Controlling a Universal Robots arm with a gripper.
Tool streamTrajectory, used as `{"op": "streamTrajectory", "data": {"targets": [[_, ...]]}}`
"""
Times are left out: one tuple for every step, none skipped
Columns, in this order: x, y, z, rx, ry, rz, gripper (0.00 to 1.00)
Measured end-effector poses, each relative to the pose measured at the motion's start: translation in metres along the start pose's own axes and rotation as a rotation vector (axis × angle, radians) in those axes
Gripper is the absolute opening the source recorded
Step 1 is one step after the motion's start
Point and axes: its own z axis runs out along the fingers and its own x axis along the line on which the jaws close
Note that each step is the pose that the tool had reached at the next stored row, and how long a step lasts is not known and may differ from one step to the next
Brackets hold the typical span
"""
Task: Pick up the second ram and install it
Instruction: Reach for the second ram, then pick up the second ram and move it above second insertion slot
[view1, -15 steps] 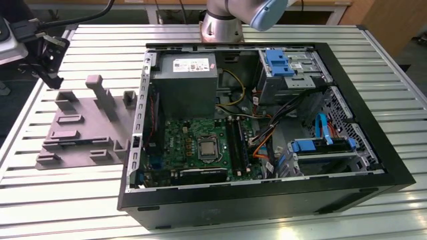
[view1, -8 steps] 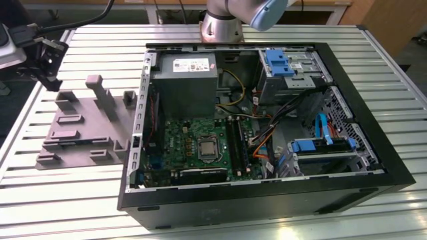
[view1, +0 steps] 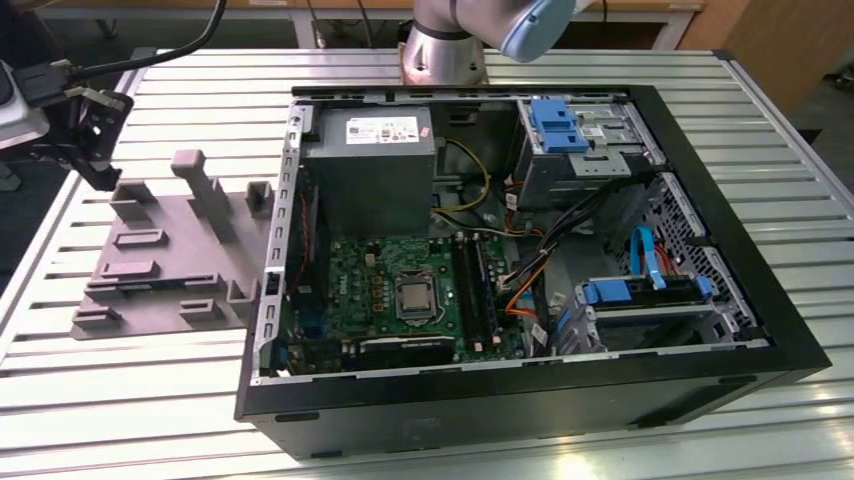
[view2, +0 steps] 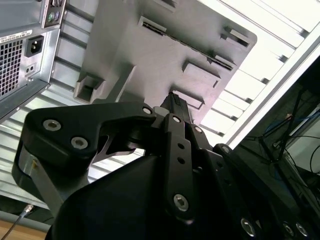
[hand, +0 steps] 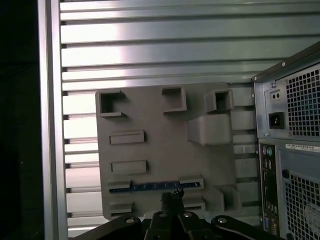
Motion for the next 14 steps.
{"op": "streamTrajectory", "data": {"targets": [[0.0010, -0.0005, 0.0006, 0.0000, 0.0000, 0.000, 0.11], [0.0021, -0.0010, 0.0013, 0.0000, -0.0001, 0.000, 0.11], [0.0031, -0.0015, 0.0019, 0.0000, -0.0001, 0.000, 0.11], [0.0041, -0.0021, 0.0026, 0.0000, 0.0000, 0.000, 0.11], [0.0050, -0.0027, 0.0033, -0.0001, -0.0001, 0.000, 0.11], [0.0059, -0.0032, 0.0039, 0.0000, -0.0001, 0.000, 0.11], [0.0068, -0.0037, 0.0046, 0.0000, 0.0000, 0.000, 0.11], [0.0072, -0.0039, 0.0051, -0.0001, -0.0001, 0.000, 0.11], [0.0072, -0.0039, 0.0052, -0.0001, -0.0001, 0.000, 0.11], [0.0073, -0.0039, 0.0054, 0.0000, 0.0000, 0.000, 0.11], [0.0073, -0.0039, 0.0056, -0.0001, -0.0001, 0.000, 0.11], [0.0073, -0.0039, 0.0056, 0.0000, 0.0000, 0.000, 0.11], [0.0073, -0.0039, 0.0057, 0.0000, 0.0000, 0.000, 0.11], [0.0073, -0.0039, 0.0057, 0.0000, 0.0000, 0.000, 0.11]]}}
